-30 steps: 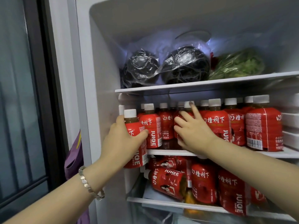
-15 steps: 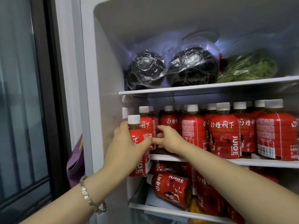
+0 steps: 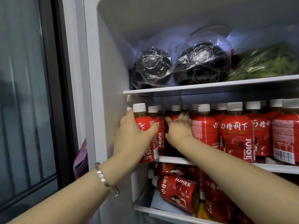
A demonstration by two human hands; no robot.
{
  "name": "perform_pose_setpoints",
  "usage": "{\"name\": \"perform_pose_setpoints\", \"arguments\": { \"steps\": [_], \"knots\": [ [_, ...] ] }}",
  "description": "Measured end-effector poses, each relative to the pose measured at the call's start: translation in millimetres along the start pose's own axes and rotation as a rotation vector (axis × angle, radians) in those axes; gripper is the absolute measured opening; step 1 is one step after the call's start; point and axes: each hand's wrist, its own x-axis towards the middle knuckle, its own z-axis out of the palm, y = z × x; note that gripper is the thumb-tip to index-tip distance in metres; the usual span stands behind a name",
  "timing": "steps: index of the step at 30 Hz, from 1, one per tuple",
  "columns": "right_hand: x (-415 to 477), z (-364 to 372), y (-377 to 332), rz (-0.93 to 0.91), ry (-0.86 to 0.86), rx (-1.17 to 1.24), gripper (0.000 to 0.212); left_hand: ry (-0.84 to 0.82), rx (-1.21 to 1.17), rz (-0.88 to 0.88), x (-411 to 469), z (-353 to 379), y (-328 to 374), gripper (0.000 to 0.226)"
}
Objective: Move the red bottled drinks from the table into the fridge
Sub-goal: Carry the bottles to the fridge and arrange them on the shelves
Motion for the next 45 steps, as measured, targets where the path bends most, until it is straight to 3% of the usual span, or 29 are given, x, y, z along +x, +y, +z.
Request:
{"name": "perform_pose_setpoints", "arguments": {
  "steps": [4,8,14,17,20,25,28,34,41,45],
  "knots": [
    [-5,-3,1,-0.078,0.129,-0.025,0.068,-0.029,0.053,0.030,-2,8,-4,0.061],
    [-17,-11,5,-0.161,0.217,0.199,0.066,-0.016,0.043,0.056,-3,14,-4,0.060],
    [-45,-7,12,-0.306,0.344,0.337,0.077,0.000,0.090,0.103,-7,18,-8,0.086],
    [-60,-9,22,-0.440,0.555,0.357,0.074,0.007,0.085,0.120,-9,19,-10,0.085],
    [-72,-20,34,-0.458,0.673,0.421,0.063,0.014,0.053,0.170,-8,24,-13,0.075],
    [-87,-28,60,-0.353,0.635,0.526,0.058,0.004,0.243,0.244,1,48,-15,0.049],
    [-88,-25,65,-0.297,0.589,0.558,0.060,0.003,0.519,0.306,14,57,-23,0.053],
    [-87,-25,66,-0.292,0.602,0.599,0.053,0.041,0.854,0.421,33,68,-34,0.065],
    [-86,-27,59,-0.261,0.596,0.491,0.059,-0.015,0.920,0.514,31,61,-34,0.066],
    [-90,-28,55,-0.243,0.561,0.460,0.057,-0.256,0.839,0.422,26,51,-34,0.079]
  ]
}}
